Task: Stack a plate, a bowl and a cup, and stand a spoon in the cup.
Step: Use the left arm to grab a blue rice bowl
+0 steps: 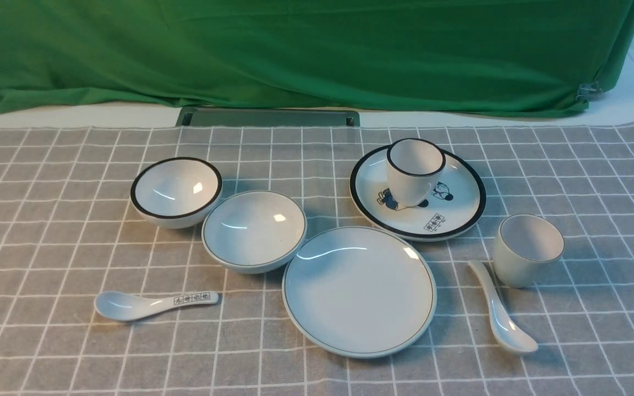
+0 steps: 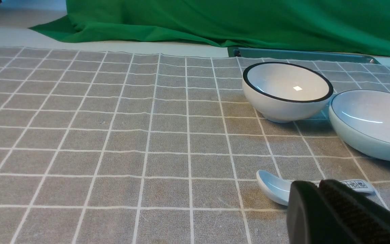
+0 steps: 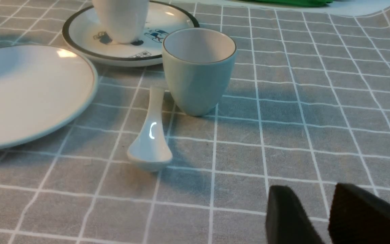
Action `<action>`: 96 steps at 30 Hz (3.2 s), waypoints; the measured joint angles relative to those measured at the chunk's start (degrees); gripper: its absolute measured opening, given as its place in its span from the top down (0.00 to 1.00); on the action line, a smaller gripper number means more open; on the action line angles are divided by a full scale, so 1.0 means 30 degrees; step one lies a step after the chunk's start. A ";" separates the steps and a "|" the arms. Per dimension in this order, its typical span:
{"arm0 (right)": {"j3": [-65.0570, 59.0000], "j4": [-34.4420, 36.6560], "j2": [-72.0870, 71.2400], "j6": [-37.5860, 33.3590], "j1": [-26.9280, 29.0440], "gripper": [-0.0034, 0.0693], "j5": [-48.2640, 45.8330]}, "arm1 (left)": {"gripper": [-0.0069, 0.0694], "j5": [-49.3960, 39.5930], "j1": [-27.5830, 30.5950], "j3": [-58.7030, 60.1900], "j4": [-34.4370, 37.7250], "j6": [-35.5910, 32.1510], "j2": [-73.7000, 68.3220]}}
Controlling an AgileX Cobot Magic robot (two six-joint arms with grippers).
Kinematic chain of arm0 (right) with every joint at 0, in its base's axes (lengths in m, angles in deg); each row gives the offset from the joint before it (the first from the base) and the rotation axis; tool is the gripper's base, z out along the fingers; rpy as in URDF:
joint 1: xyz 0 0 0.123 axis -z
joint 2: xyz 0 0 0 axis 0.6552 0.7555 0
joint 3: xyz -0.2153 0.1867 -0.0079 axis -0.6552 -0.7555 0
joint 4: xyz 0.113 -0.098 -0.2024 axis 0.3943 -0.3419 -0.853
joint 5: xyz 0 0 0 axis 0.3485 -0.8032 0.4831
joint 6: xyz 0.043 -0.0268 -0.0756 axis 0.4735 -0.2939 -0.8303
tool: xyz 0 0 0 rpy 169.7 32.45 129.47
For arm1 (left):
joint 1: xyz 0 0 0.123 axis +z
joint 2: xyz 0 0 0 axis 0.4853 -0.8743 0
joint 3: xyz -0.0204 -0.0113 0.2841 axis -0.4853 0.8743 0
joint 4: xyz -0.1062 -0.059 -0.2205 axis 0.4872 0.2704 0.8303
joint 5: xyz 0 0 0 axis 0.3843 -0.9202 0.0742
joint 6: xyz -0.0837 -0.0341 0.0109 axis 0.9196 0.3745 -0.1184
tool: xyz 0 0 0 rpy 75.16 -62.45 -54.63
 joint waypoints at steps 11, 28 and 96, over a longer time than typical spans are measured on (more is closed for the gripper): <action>0.0000 0.0000 0.0000 0.0000 0.0000 0.62 0.0000 | 0.89 0.0000 0.0000 0.0000 0.0000 0.0000 0.0000; 0.0000 0.0000 0.0000 0.0000 0.0000 0.62 0.0000 | 0.89 0.8192 -0.0072 -0.0445 0.5465 0.7882 -0.0030; 1.4914 0.1864 0.9260 -0.0169 -0.7413 0.86 -1.2864 | 0.75 -0.9669 -0.7684 -2.5368 0.1723 -2.0657 -3.7208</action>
